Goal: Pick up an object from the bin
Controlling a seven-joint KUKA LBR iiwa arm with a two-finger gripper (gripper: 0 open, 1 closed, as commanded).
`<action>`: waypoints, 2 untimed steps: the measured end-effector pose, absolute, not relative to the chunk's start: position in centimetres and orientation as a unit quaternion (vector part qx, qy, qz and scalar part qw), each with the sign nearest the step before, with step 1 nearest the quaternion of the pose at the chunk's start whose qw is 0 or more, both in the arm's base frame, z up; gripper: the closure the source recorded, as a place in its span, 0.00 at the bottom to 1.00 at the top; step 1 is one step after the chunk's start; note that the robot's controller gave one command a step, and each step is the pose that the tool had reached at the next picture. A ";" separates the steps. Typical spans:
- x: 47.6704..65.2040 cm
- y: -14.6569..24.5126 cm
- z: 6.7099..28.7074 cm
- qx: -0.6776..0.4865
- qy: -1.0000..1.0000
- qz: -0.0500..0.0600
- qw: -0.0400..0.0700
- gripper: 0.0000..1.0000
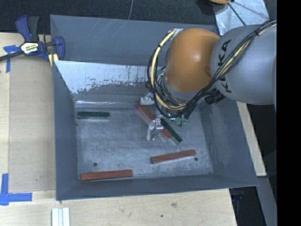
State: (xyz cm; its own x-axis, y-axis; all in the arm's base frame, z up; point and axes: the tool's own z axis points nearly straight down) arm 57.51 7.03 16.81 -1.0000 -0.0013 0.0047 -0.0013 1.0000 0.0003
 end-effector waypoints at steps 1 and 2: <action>57.7 7.0 17.2 0.000 -1.000 0.000 -0.002 0.00; 59.5 3.4 12.0 0.036 -0.999 0.000 -0.004 0.00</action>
Offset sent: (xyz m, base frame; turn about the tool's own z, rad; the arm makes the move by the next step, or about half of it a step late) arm 0.0248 -0.0535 -0.0755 -0.0969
